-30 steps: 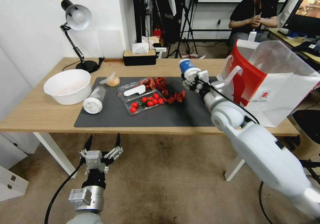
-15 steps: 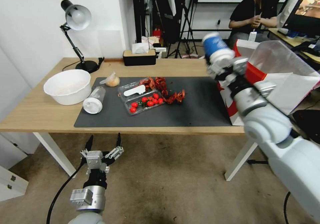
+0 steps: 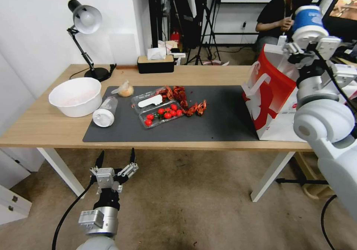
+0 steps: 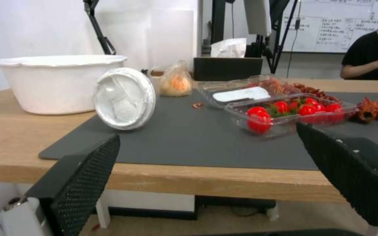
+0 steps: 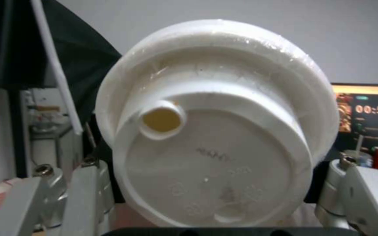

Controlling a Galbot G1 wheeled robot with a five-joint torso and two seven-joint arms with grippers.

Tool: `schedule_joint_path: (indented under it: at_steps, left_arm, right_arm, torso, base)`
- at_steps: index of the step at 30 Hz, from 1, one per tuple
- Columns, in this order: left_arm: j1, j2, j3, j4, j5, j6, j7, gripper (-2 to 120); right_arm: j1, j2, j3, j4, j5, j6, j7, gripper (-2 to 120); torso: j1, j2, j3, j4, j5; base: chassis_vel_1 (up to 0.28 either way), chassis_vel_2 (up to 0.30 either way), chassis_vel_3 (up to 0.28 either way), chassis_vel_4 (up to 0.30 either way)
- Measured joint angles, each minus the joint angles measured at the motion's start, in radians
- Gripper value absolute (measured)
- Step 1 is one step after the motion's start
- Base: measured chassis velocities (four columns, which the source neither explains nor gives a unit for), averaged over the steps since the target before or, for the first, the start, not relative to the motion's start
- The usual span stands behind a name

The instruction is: Pick up the trash from the table and place it into the takeout bag.

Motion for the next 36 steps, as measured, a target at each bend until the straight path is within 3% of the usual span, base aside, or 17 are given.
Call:
schedule_joint_path:
  at_steps: [9, 11, 18, 29, 35, 36]
  left_arm:
    - [-0.001, 0.000, 0.000, -0.003, 0.000, 0.002, 0.003, 100]
    - [-0.001, 0.001, 0.000, -0.005, 0.000, 0.002, 0.003, 100]
    - [0.005, 0.000, -0.001, -0.011, 0.001, 0.003, 0.003, 100]
    - [0.017, -0.002, -0.002, -0.022, 0.005, 0.002, 0.003, 100]
    - [0.025, -0.004, -0.002, -0.027, 0.012, -0.001, 0.004, 100]
    - [0.026, -0.004, -0.001, -0.029, 0.014, -0.001, 0.004, 100]
  right_arm:
    - [-0.035, 0.001, 0.027, -0.065, -0.003, -0.021, 0.006, 64]
    - [-0.039, 0.005, 0.029, -0.072, 0.003, -0.020, 0.000, 76]
    - [-0.028, 0.006, 0.027, -0.067, 0.017, -0.018, -0.004, 97]
    - [-0.026, 0.003, 0.023, -0.044, 0.025, -0.012, -0.016, 100]
    - [-0.067, -0.006, 0.025, 0.082, 0.071, 0.041, -0.082, 100]
    - [-0.128, -0.011, 0.037, 0.159, 0.117, 0.051, -0.147, 100]
  torso:
    - [0.000, 0.000, 0.000, -0.0001, -0.0001]
    - [0.000, 0.000, 0.000, 0.0000, -0.0002]
    - [0.000, 0.000, 0.000, 0.0000, -0.0003]
    - [0.000, 0.000, 0.000, 0.0000, -0.0003]
    - [0.000, 0.000, 0.000, 0.0000, -0.0004]
    - [0.000, 0.000, 0.000, 0.0002, -0.0005]
  base:
    - [0.000, 0.000, 0.000, 0.000]
    - [0.000, 0.000, 0.000, 0.000]
    - [0.000, 0.000, 0.000, 0.000]
    - [0.000, 0.000, 0.000, 0.000]
    - [0.000, 0.000, 0.000, 0.000]
    - [0.000, 0.000, 0.000, 0.000]
